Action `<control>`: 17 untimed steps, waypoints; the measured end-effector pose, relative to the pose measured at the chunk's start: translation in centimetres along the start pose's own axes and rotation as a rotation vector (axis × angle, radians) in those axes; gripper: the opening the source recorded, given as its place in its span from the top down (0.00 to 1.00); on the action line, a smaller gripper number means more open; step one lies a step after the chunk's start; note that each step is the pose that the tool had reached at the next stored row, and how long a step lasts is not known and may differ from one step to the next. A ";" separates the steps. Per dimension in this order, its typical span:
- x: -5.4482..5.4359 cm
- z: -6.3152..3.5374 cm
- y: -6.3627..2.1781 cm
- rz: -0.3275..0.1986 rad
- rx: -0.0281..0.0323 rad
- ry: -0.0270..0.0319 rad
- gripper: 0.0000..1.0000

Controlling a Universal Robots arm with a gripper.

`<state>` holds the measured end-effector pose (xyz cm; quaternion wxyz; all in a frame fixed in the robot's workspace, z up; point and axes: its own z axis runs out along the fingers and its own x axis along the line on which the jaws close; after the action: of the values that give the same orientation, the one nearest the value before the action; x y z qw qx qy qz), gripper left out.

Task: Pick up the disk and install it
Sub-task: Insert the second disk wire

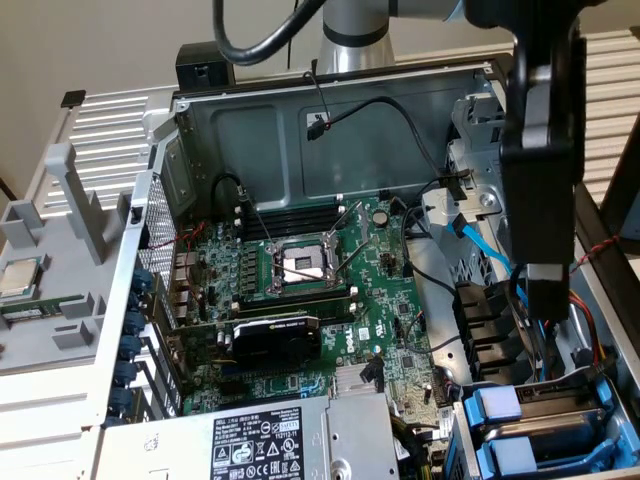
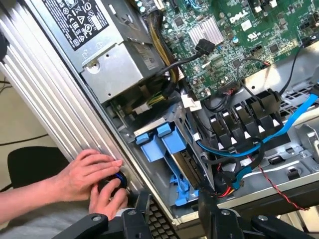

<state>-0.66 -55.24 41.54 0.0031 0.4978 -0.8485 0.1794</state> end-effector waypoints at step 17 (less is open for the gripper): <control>0.9 -0.25 -0.43 -0.053 -0.1523 -0.0038 0.48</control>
<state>-0.77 -56.09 42.06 0.0441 0.5186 -0.8463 0.1133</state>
